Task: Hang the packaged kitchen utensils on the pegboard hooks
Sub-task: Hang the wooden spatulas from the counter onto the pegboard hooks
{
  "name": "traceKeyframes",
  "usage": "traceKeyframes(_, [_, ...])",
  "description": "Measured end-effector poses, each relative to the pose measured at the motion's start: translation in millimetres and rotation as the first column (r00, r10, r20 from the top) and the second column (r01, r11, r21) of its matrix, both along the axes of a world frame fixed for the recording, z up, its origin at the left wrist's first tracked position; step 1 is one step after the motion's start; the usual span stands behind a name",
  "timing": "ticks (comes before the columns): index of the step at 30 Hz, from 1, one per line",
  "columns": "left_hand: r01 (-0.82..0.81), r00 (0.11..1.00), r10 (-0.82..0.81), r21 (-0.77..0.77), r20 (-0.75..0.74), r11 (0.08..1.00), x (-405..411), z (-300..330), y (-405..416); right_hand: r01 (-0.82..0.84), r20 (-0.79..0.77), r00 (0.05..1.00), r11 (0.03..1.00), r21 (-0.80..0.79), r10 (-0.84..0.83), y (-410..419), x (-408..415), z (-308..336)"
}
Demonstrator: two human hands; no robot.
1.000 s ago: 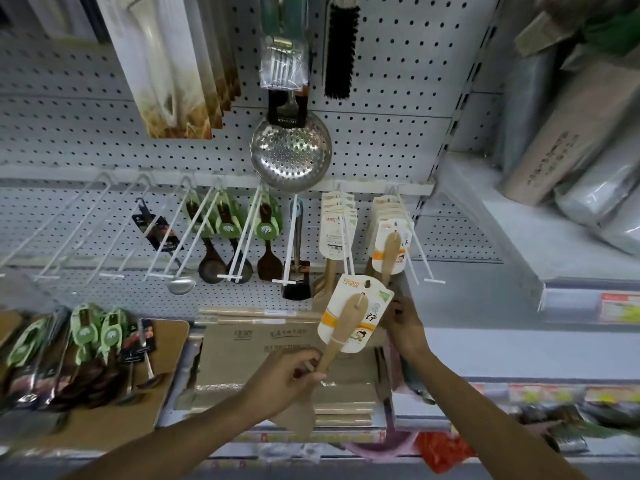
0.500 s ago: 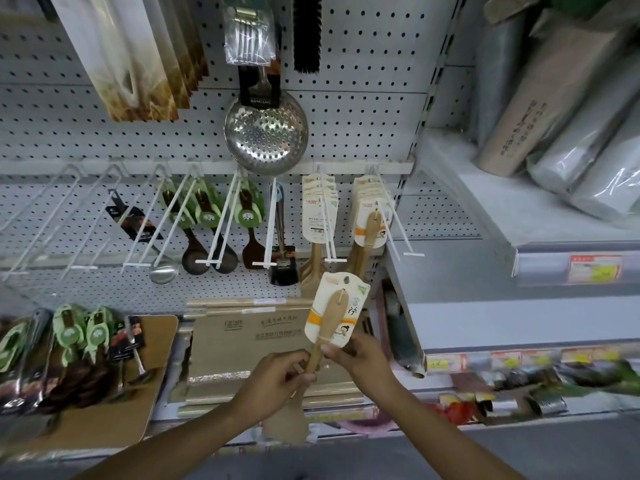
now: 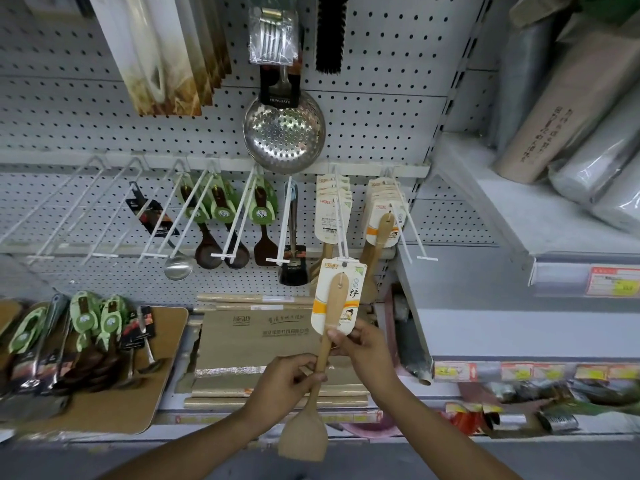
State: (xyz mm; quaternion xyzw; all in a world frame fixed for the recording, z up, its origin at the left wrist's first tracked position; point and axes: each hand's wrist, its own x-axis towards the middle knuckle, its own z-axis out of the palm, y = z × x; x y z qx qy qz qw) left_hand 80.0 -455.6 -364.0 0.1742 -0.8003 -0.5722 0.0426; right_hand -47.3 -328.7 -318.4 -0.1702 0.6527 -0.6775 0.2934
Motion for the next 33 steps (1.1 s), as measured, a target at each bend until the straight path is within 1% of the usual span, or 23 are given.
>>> traceKeyframes(8, [-0.009, 1.000, 0.008, 0.020, 0.030, 1.000, -3, -5, -1, -0.001, -0.008, 1.000, 1.000, -0.009, 0.001, -4, -3, -4])
traceKeyframes(14, [-0.011, 0.999, 0.012, -0.035, 0.030, 0.999, -16, -3, -4, 0.024, -0.004, 1.000, 1.000, -0.020, -0.024, -13, -15, -3])
traceKeyframes(17, [-0.017, 0.999, 0.018, -0.044, 0.035, 0.999, -26, -3, -8, 0.029, -0.036, 0.999, 0.999, -0.014, -0.029, -21, -26, 1])
traceKeyframes(24, [0.012, 0.998, -0.005, -0.112, 0.065, 0.994, -62, 3, -28, 0.042, -0.076, 0.996, 0.998, 0.056, -0.038, -46, -57, 14])
traceKeyframes(28, [0.000, 0.996, 0.009, -0.099, 0.088, 0.995, -83, 9, -38, 0.075, -0.121, 0.991, 0.991, 0.111, -0.062, -59, -74, 17])
traceKeyframes(33, [-0.018, 0.994, 0.029, -0.105, 0.101, 0.994, -100, 10, -44, 0.115, -0.138, 0.986, 0.985, 0.133, -0.096, -70, -89, 21])
